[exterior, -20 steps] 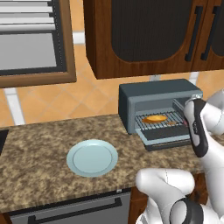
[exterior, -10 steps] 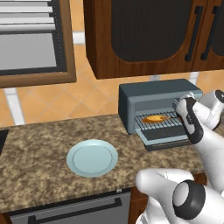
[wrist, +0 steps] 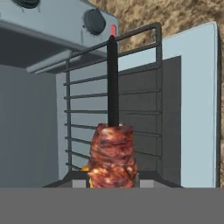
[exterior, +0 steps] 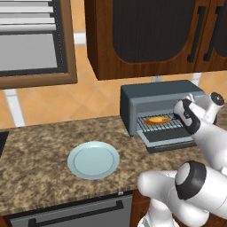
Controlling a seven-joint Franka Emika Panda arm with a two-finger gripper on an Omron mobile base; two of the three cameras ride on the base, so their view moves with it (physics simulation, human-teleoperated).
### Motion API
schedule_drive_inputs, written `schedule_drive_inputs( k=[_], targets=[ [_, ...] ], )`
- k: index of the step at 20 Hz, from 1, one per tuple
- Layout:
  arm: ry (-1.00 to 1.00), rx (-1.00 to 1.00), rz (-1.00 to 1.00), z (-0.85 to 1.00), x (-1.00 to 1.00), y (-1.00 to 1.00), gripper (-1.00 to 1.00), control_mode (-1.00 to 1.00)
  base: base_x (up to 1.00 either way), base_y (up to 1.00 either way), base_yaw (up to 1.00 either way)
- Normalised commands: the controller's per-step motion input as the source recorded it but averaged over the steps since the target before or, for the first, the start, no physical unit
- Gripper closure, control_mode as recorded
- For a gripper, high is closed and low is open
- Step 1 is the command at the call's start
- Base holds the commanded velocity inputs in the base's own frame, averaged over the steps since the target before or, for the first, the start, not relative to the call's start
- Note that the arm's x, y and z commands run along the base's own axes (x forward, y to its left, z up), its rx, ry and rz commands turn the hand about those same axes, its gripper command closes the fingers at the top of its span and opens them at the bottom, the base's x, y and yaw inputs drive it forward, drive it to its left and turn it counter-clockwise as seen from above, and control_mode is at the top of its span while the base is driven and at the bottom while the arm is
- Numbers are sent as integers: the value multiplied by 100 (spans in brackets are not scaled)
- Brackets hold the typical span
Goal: Pick up the kebab skewer and baguette bread, and place them inside the toaster oven. Close the toaster oven door and start by setting the timer.
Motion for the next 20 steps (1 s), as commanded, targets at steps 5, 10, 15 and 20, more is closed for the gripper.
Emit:
schedule_drive_inputs(
  k=[5, 10, 15, 20],
  targets=[
    [0, -6, 0, -20, 38, -2, 100, -100, 0, 0, 0],
    [0, 0, 0, -19, 33, -19, 100, -100, 0, 0, 0],
    [0, 0, 0, -16, 32, -24, 100, -100, 0, 0, 0],
    [0, 0, 0, -1, 31, -25, 100, -100, 0, 0, 0]
  ],
)
